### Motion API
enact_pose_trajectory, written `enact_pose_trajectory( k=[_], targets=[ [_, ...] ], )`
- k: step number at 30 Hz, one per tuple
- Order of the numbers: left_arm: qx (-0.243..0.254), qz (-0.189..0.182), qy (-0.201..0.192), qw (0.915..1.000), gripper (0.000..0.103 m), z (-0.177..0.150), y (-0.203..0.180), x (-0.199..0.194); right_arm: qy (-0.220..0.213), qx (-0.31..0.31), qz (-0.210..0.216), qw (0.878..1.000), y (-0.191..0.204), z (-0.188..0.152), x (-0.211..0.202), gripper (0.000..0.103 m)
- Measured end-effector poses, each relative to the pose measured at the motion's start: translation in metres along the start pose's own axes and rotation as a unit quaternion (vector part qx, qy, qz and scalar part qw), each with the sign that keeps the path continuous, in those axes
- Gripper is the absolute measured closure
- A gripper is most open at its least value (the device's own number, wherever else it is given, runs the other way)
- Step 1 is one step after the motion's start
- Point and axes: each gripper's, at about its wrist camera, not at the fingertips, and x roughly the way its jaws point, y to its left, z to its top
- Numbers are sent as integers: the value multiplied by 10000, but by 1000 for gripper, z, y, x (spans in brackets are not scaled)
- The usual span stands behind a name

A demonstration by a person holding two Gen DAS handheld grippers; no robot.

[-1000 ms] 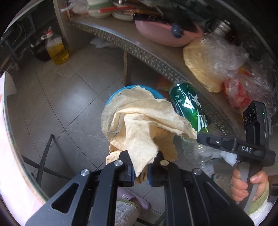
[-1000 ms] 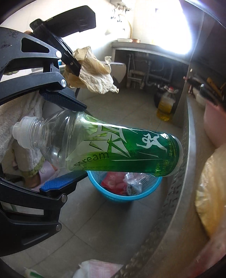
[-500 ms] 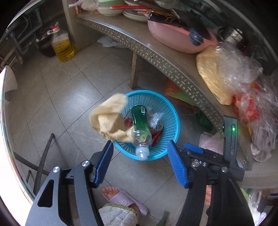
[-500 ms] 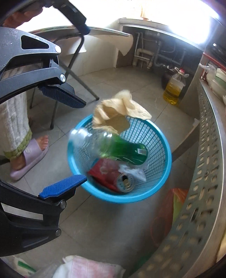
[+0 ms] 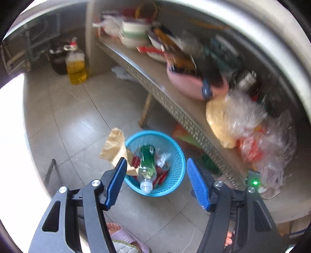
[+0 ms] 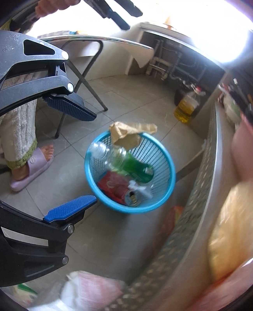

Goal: Collect trash
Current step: 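Open both tools over the wastebasket, dropping towel and bottle, then return the left tool to the table while the right tool drops leftover towel into the basket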

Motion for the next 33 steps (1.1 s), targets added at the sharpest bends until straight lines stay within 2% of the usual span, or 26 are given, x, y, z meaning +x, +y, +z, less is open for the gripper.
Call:
enact_pose_trajectory(
  k=[5,8,10,14,15,19,20,23,26,28,30,32,33],
  targets=[
    [-100,336,-656,9972,41,-19,30,-82,5,-1051,78,9944,54,19,19,26],
    [-175,639,-1058,9922,41,-44,56,-133,176,-1995,-167,9796,100,32,60,19],
    [-271,911,-1210,9881,41,-63,74,-160,380,-2642,-497,9624,129,35,96,19],
    [-658,1401,-1248,9800,41,-102,114,-201,728,-3854,-1041,9139,169,32,169,19],
    [-746,1527,-1236,9777,41,-111,124,-209,869,-4164,-1157,8976,177,32,191,19],
    [-1117,1824,-1200,9694,41,-140,163,-233,1495,-4907,-1534,8446,189,34,258,19],
    [-1206,1849,-1200,9679,41,-146,172,-238,1727,-5022,-1611,8319,191,36,276,19],
    [-1476,1928,-1165,9630,41,-162,193,-243,2065,-5371,-1908,7953,194,39,315,19],
    [-1634,1973,-1100,9603,41,-173,206,-245,2724,-5484,-2270,7573,187,39,357,19],
    [-1686,2006,-1064,9592,41,-178,212,-245,2942,-5610,-2518,7316,184,36,374,19],
    [-1760,2053,-1042,9571,41,-183,217,-245,3141,-5800,-2774,6985,178,27,389,19],
    [-1841,2059,-1037,9555,41,-185,221,-244,3255,-5948,-2992,6714,173,16,397,24],
    [-1875,2069,-1043,9545,41,-186,223,-245,3262,-6025,-3134,6576,171,12,399,33]
  ],
)
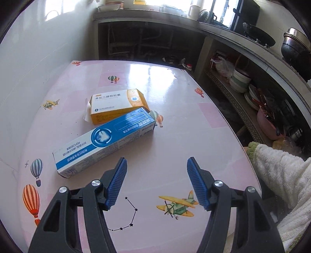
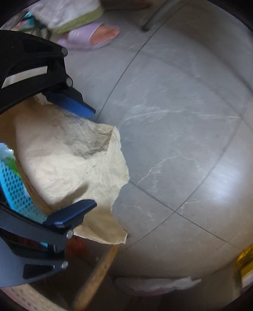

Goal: Collect trash
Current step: 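Return the left tool to the table while the right tool drops leftover towel into the basket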

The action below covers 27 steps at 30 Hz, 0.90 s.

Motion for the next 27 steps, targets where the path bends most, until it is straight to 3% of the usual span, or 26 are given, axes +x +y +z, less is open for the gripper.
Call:
enact_pose_trajectory(
  k=[2,4,5,8,12,16,19,24,27],
  targets=[
    [-75,-1,-4,10000,41,0,3,0,77,-21,-36,10000,-2,-2,-1,55],
    [-121,-37,-23,9999,41,-1,4,-1,-7,211,222,9995,-11,-7,-8,88],
    [-122,-57,-44,9999,41,-1,3,-2,-108,395,384,9984,-16,-12,-13,97],
    [-94,-113,-104,9998,41,-4,0,-6,-588,851,639,9926,-32,-29,-31,101],
    [-73,-177,-132,9997,41,-6,-3,-7,-1340,1441,916,9762,-43,-66,-58,102],
    [-93,-221,-212,9995,41,-7,-5,-12,-2274,2204,1089,9422,-51,-119,-91,102],
    [-79,-212,-236,9995,41,-8,-5,-14,-2744,2653,695,9217,-49,-164,-109,102],
    [-91,-264,-198,9994,41,-10,-7,-11,-2783,3285,307,9021,-34,-222,-93,102],
    [-78,-293,-190,9994,41,-9,-9,-9,-2500,3618,517,8966,-33,-237,-57,101]
  ],
)
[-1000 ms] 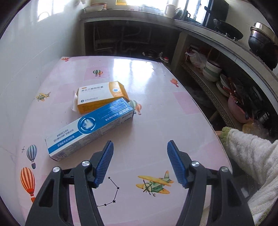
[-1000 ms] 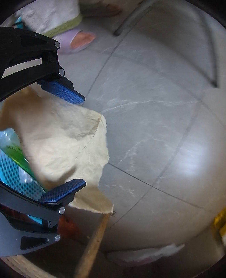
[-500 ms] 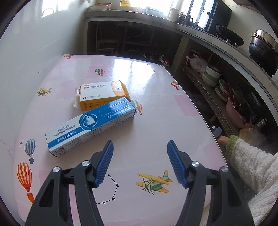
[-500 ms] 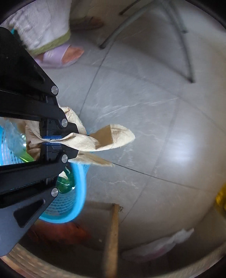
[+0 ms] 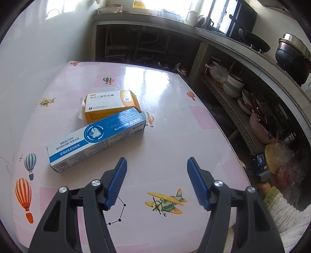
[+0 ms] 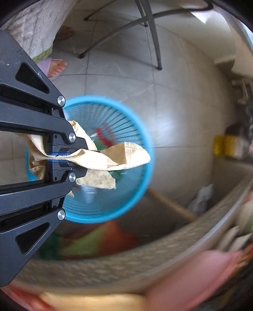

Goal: Collect trash
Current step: 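Return the left tool to the table while the right tool drops leftover towel into the basket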

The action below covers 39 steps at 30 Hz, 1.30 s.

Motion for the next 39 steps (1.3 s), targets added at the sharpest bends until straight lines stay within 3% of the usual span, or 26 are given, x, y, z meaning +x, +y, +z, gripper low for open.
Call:
enact_pose_trajectory(
  k=[5,7,11,13,14,19,20,21,22,24,27,30,33,36,38,39],
  targets=[
    [6,-1,-5,10000,41,0,0,0,509,764,249,9955,-29,-6,44,98],
    [-8,0,-8,10000,41,0,0,0,501,950,9,9942,-41,-4,57,78],
    [-31,14,8,10000,41,-3,0,0,447,870,-400,9944,-44,1,68,60],
    [-40,26,13,10000,41,-4,1,0,292,757,-551,9952,-38,0,61,45],
    [-48,42,14,10000,41,-4,2,0,178,726,-597,9954,-40,-3,56,44],
    [-83,67,8,9999,41,-3,8,1,-445,889,-761,9921,-39,-19,13,43],
    [-85,74,3,9999,41,-3,9,1,-558,954,-710,9913,-38,-24,4,46],
    [-89,74,-1,9999,41,-4,10,1,-599,1007,-607,9913,-37,-28,0,56],
    [-97,70,0,9999,41,-4,11,2,-540,1026,-481,9921,-40,-27,0,70],
    [-128,63,14,9999,41,-5,12,3,-159,1037,-232,9942,-36,-30,18,86],
    [-179,60,49,9998,41,-7,15,3,530,1063,-61,9929,-33,-24,65,96],
    [-196,98,36,9998,41,-9,16,-2,1345,1190,-54,9837,-38,-24,124,97],
    [-245,141,-18,9996,41,-11,19,-10,1713,1209,-164,9776,-44,-26,153,97],
    [-285,199,-84,9994,41,-14,23,-19,1561,1265,-171,9795,-52,-23,140,95],
    [-327,213,-129,9992,41,-16,25,-24,1327,1220,-229,9833,-53,-23,114,82],
    [-352,210,-147,9991,41,-18,26,-26,1217,1190,-278,9850,-53,-25,99,68]
  ],
)
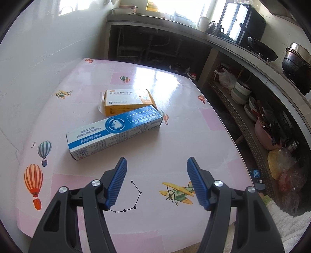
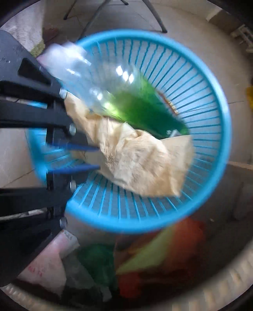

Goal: Collect trash
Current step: 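Return the left tool to the table while the right tool drops leftover towel into the basket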

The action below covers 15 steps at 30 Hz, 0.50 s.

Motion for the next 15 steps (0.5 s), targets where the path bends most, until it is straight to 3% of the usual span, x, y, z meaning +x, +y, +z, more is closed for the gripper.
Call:
enact_pose_trajectory(
  k=[1,6,11,15],
  targets=[
    [-22,-8,-16,10000,41,-1,2,-2,-153,-13,-30,9999,-2,-6,-16,56],
    [-132,-3,-53,9999,39,-10,11,-10,-960,1,147,9953,-6,-36,-100,33],
    [-235,86,-172,9995,36,-22,24,-22,-1830,-95,596,9813,10,-55,-191,30],
    [-326,85,-259,9991,35,-31,38,-29,-2695,-418,993,9570,45,-65,-276,25]
  ],
)
